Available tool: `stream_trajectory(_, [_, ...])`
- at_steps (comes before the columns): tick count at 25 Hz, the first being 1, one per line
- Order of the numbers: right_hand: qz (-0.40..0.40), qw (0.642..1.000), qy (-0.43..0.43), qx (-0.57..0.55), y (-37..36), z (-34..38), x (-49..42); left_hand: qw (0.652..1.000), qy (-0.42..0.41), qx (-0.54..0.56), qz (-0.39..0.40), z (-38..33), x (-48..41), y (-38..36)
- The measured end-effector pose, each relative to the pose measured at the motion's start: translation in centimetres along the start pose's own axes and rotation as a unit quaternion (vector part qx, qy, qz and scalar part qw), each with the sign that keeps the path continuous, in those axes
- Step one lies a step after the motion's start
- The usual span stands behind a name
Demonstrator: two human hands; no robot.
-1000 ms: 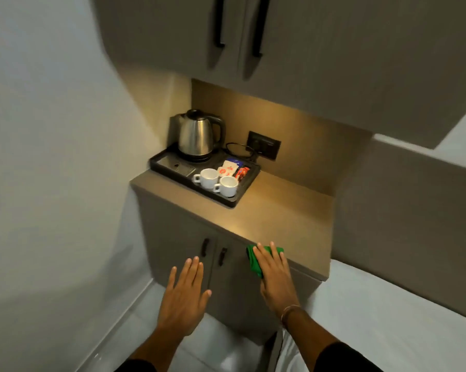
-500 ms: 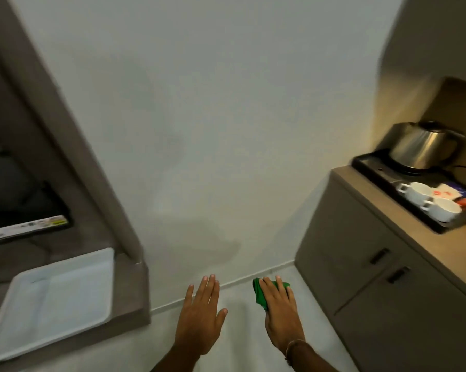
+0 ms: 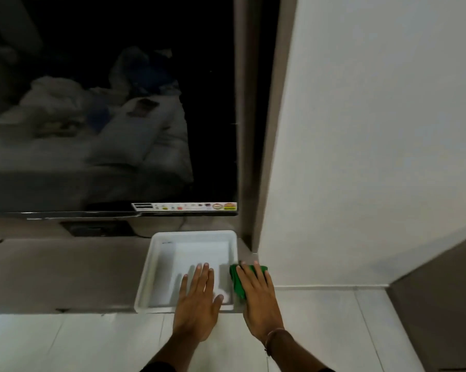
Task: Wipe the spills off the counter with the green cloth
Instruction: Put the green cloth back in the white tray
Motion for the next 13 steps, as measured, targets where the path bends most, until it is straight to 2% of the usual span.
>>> stream_trajectory(3, [-0.002, 0.999, 0.043, 0.01, -1.7, 5.8, -4.8, 0.999, 0.043, 0.013, 0.003, 6.6, -1.2, 1.0])
stream_trajectory(6, [0.022, 0.995, 0.082, 0.054, -3.9, 9.1, -8.2, 0.998, 0.043, 0.036, 0.016, 10.1, -2.1, 1.4])
stream_trajectory(8, [0.046, 0.994, 0.072, 0.068, -5.3, 9.8, -9.7, 0.997, 0.041, 0.055, 0.026, 11.4, -2.9, 1.1])
stream_trajectory(13, [0.1, 0.99, 0.011, 0.102, -8.3, 8.9, -11.9, 0.997, 0.048, 0.019, 0.055, 13.5, -5.1, 0.1])
Point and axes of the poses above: each hand's wrist, its own x-axis away from the middle knuckle, its own y-axis out of the back of the hand, z = x × y, the point moved 1 cm from there along -x, towards the middle knuckle, and after that the axes turned 14 degrees about x, right-handed, at the moved point
